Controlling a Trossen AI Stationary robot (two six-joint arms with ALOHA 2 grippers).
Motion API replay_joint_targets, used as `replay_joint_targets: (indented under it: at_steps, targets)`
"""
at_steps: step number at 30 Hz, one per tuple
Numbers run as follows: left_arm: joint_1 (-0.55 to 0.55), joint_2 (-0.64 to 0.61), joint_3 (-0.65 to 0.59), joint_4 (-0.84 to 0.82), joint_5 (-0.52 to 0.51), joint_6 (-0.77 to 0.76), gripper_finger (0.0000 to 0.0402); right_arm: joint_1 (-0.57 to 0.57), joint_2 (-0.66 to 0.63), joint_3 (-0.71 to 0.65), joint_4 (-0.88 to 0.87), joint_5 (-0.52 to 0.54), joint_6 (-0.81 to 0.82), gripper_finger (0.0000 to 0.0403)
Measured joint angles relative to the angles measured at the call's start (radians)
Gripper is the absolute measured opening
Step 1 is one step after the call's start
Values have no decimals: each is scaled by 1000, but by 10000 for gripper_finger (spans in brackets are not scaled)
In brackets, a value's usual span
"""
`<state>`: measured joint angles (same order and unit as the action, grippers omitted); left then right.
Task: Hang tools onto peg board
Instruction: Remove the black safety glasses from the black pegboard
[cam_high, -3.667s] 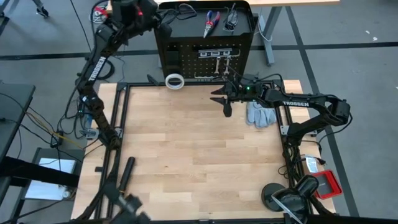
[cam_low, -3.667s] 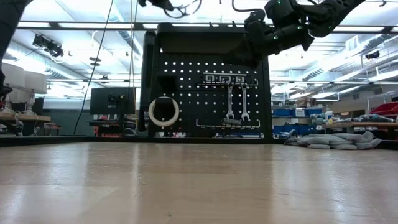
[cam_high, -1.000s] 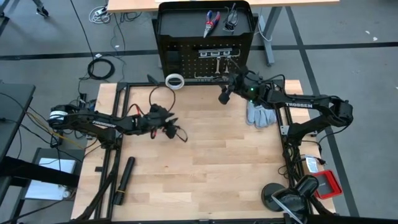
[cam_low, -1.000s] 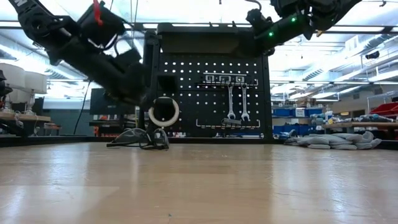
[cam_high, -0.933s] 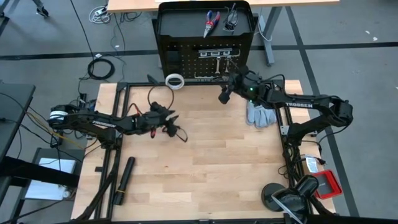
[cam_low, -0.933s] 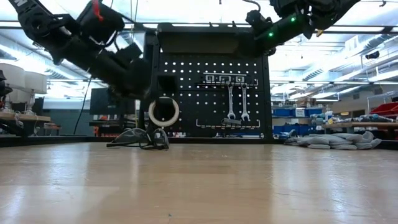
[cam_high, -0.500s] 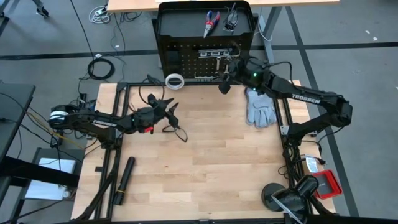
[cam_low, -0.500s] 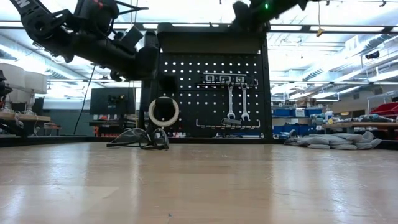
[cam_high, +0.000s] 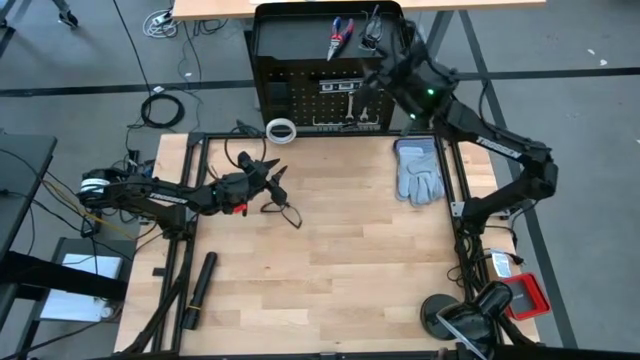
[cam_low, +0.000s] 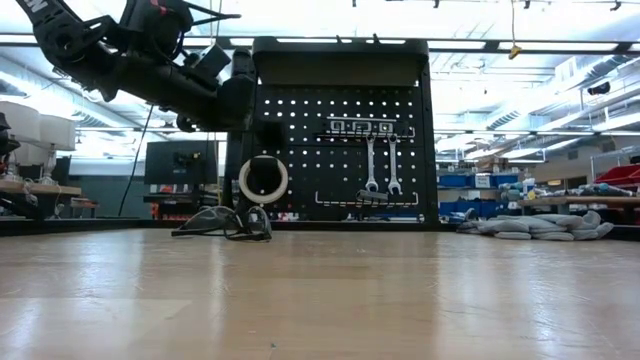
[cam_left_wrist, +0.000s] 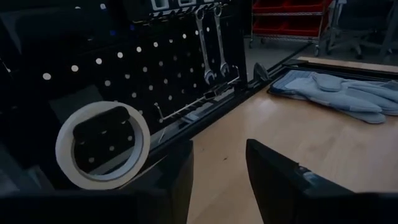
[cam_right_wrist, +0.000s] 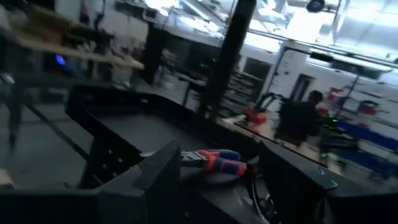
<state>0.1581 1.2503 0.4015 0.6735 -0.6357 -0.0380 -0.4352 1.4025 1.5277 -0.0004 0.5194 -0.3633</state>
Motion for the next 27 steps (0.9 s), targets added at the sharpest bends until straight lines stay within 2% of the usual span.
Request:
replay_joint_targets:
  at_steps: [7,11,23,27]
  targets:
    - [0,0,0,-13,0,-23,152,-25,199,296,-243,66,-1,227]
    - [-2,0,0,-15,2,-27,152,-61,257,388,-289,101,28,227]
    - [-2,0,0,-18,11,-32,152,-146,331,403,-340,101,79,227]
    - [-2,0,0,-21,21,-37,152,-149,327,403,-345,89,101,210]
